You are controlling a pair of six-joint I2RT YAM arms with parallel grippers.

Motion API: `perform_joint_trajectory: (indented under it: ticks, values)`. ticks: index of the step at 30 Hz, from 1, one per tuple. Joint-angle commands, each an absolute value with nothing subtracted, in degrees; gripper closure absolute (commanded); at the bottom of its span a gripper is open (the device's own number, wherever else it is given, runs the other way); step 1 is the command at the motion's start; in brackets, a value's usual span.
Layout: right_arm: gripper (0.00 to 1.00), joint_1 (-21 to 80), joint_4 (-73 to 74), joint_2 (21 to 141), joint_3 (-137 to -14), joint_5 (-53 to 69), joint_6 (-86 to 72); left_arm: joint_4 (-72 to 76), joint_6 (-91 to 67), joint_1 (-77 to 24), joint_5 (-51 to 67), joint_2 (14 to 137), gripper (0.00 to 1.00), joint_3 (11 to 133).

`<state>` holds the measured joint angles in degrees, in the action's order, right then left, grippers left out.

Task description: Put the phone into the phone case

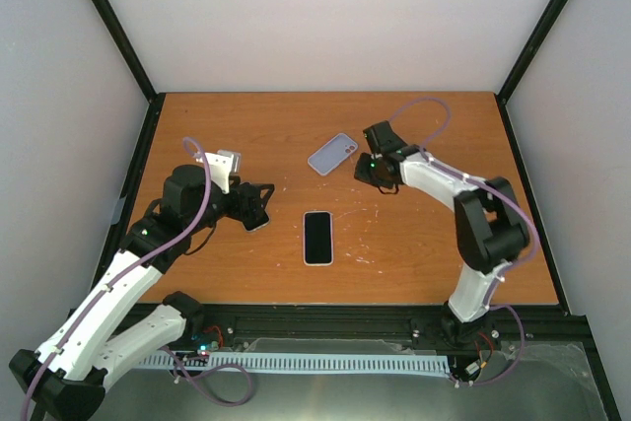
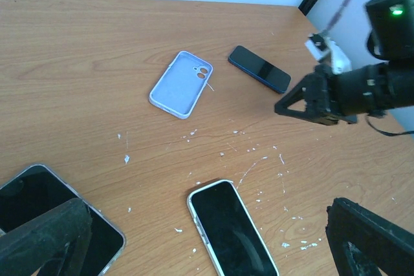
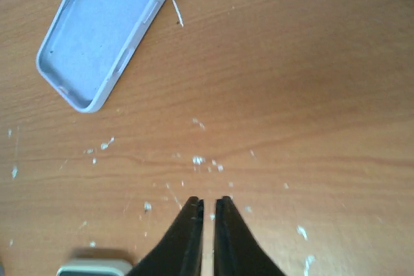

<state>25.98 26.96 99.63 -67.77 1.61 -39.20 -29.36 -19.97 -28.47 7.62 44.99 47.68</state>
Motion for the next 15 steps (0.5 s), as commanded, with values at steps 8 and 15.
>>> perform_joint_trajectory:
  ticks: [8,15]
  values:
    - [0.77,26.2,15.5,95.4,-61.7,-3.5,-49.0,-29.2,-19.7,-28.7,4.7,46.4,0.0,48.3]
    - [0.75,26.9,9.5,103.7,-67.8,-4.7,-56.0,-29.0,-19.7,-28.7,3.7,45.5,0.0,48.1]
